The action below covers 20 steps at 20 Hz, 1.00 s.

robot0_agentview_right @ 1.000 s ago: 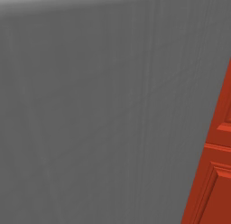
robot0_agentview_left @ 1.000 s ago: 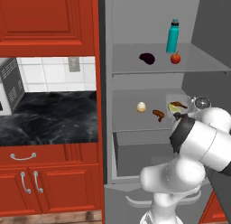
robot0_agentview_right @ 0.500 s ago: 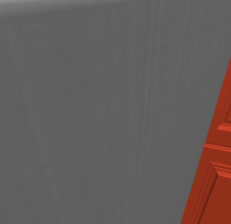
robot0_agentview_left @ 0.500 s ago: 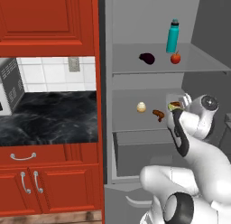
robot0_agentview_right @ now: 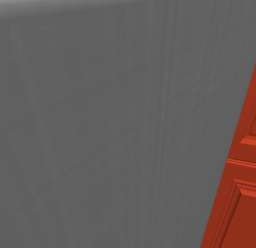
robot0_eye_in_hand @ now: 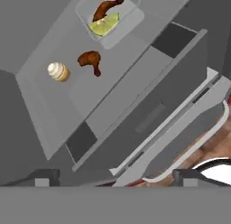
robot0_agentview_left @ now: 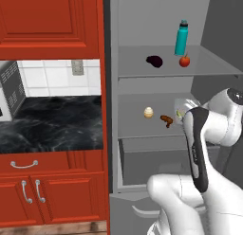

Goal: Place the tupperware on the second highest shelf of the fridge. Make space for the tupperware among the existing items by rearranging them on the shelves if needed. Close the fridge door when finished.

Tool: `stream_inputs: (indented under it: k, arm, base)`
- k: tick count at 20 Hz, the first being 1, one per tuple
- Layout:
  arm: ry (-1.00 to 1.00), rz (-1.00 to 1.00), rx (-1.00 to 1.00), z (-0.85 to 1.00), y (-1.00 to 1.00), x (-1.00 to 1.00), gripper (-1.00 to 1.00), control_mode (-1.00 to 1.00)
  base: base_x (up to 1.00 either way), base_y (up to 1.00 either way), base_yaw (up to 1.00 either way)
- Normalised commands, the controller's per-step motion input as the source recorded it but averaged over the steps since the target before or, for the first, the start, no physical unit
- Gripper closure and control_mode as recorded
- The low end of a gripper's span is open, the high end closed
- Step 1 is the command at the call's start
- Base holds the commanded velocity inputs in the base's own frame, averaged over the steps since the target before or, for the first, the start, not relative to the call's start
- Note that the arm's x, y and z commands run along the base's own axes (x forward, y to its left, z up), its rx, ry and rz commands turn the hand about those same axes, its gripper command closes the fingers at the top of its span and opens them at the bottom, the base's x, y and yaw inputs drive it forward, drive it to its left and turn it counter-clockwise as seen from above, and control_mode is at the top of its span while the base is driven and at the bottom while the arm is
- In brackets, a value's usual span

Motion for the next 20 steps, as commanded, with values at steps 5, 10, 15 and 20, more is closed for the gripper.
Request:
stream_inputs:
  k: [5,10,15,20]
  arm:
    - [0.05,0.32,-0.49,0.41,0.46,-0.99,-1.0,-1.0]
    - [0.0,0.17,-0.24,0.29,0.01,-0.65,-1.0,-1.0]
    - [0.0,0.11,-0.03,0.29,-0.01,-0.2,-1.0,-1.0]
    - [0.0,0.08,0.0,0.09,0.01,0.0,-1.0,-1.0]
  base:
    - [0.0,0.0,0.0]
    - [0.0,0.0,0.0]
    - [0.0,0.0,0.0]
    - [0.0,0.0,0.0]
